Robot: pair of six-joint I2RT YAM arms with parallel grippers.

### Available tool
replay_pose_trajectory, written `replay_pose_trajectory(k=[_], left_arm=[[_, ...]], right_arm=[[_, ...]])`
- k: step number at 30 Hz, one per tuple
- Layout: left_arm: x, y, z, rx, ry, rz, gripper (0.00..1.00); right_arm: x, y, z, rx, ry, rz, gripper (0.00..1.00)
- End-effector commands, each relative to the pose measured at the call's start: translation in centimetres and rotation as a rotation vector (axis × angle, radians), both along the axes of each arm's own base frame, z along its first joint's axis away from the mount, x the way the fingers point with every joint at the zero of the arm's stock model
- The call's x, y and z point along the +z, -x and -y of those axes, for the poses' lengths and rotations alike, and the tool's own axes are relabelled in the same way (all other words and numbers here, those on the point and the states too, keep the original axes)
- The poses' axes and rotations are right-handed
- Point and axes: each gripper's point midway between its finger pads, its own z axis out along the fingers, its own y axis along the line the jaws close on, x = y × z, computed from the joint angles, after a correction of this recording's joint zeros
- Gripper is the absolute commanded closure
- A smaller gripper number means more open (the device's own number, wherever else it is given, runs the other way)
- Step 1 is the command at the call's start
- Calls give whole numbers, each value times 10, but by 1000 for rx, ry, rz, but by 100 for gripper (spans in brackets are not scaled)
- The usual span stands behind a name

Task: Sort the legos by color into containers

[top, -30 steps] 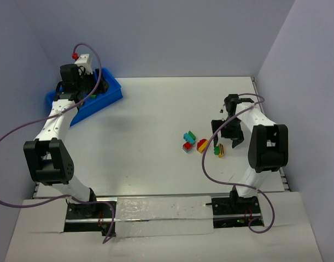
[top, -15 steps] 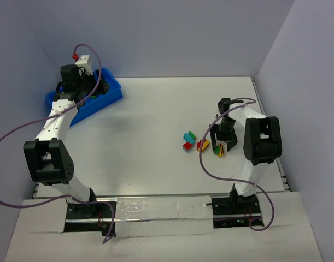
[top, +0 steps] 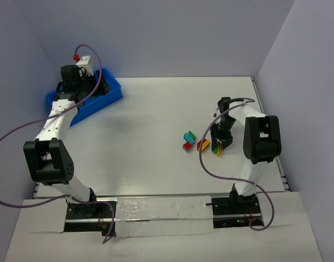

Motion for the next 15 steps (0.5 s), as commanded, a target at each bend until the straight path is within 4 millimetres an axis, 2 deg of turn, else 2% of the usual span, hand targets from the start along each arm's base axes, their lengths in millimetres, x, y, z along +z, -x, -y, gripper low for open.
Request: replay_pose_trajectory(k=[1,3,5,6,7,8,9,12,13,14,15], left_arm=[[47,4,25,-105,98,113,23],[69,5,39,-154,181,171,23],[81,8,53,-204,233,197,22],[95,9,68,-237,279,232,22],[102,10,76,-255,303,249,22],[107,10,83,-273,313,265,22],[116,12,98,-306,334,291,22],[129,17,130,-374,383,328,22],[132,20,143,-402,400,335,22],[133,21,149,-417,405,338,22],[134,25,165,-449,419,348,21]], right_arm=[[62,-56,-25,64,-190,224,97],[112,-101,-42,34,-277,383,100],[153,-138,-51,-7,-317,521,100],[176,-158,-60,-78,-362,576,100],[187,-170,-64,-112,-388,609,100],[197,-179,-71,-140,-415,632,100],[217,-191,-86,-187,-470,661,100],[251,-214,-123,-245,-591,722,100],[259,-214,-137,-266,-642,711,100],[264,-217,-143,-273,-673,720,100],[271,-217,-157,-305,-745,689,100]])
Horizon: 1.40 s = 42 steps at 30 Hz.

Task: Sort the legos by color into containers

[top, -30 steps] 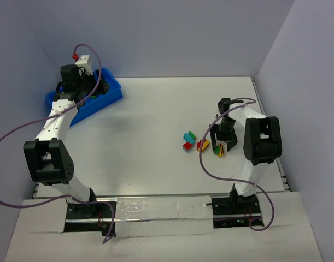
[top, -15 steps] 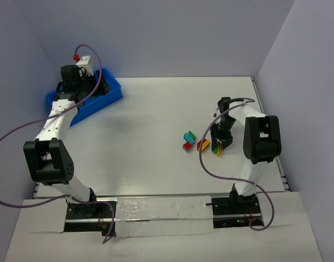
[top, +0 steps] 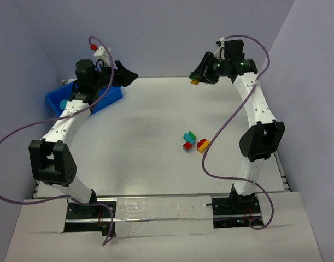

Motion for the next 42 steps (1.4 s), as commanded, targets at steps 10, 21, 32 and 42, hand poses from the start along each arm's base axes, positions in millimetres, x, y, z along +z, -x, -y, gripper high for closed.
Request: replay_pose_trajectory(k=[10,21,32,42], left_arm=[[37,24,136,-186,23,209,28],[38,7,158,-173,109,144,29],[43,3,166,-185,140,140,29],[32,-2,170,-183,138,105,31]], right_arm=[[50,-14,-105,-6,-548,-150,100],[64,0,-114,47,-582,-138,100],[69,8,-120,90,-608,-129,100],[81,10,-126,130,-631,-102,100]])
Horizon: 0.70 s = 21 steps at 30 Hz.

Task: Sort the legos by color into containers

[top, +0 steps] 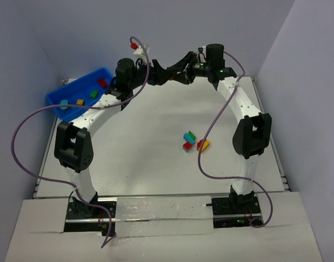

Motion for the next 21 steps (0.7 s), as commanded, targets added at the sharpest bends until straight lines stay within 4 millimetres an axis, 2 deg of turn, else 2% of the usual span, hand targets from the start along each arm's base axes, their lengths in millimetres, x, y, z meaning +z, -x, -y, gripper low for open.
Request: replay_pose_trajectory(k=[1,5,10,21], left_arm=[[25,-4,5,5,42,51,31],[25,-8,5,18,46,52,35],[34,-10,4,25,72,63,41],[42,-13,4,33,99,67,40]], right_arm=[[54,19,-6,45,-58,132,100],[57,19,-7,51,-64,144,100],[51,19,-7,53,-64,130,100],[50,19,-8,59,-69,126,100]])
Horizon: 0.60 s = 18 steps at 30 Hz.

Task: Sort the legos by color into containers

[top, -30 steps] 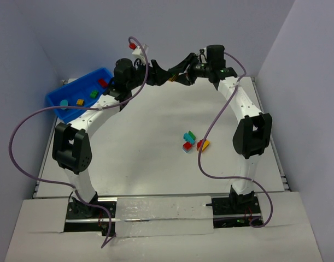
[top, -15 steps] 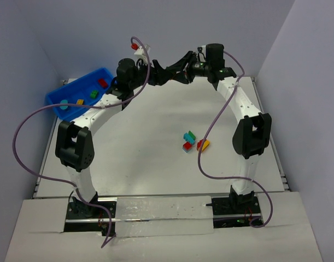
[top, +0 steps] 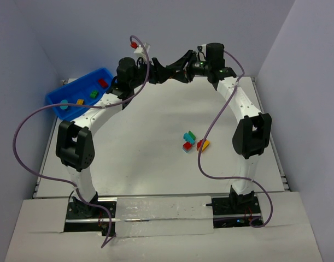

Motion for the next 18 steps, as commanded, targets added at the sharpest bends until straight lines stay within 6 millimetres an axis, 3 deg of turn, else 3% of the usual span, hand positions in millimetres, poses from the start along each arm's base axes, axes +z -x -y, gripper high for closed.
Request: replay_pose_trajectory(k=[1,5,8,9,10,13,15,16,18], left_arm=[[40,-7,0,20,66,89,41],[40,-11,-3,45,69,88,57],[43,-13,-7,57,85,84,79],[44,-14,-9,62,96,74,87],[45,-14,-11,62,108,64,98],[46,-11,-15,26,132,46,100],[48,2,-19,-53,161,33,100],[50,8,-23,-79,177,34,100],[51,23,-27,-149,183,35,100]], right_arm=[[40,18,-4,36,-37,100,100],[39,18,-4,39,-38,96,100],[37,18,-5,43,-42,91,90],[38,19,-5,45,-45,93,76],[38,19,-5,48,-46,95,69],[39,18,-5,54,-51,107,42],[43,17,-1,65,-56,145,11],[44,16,4,73,-54,166,3],[46,14,12,73,-40,209,0]])
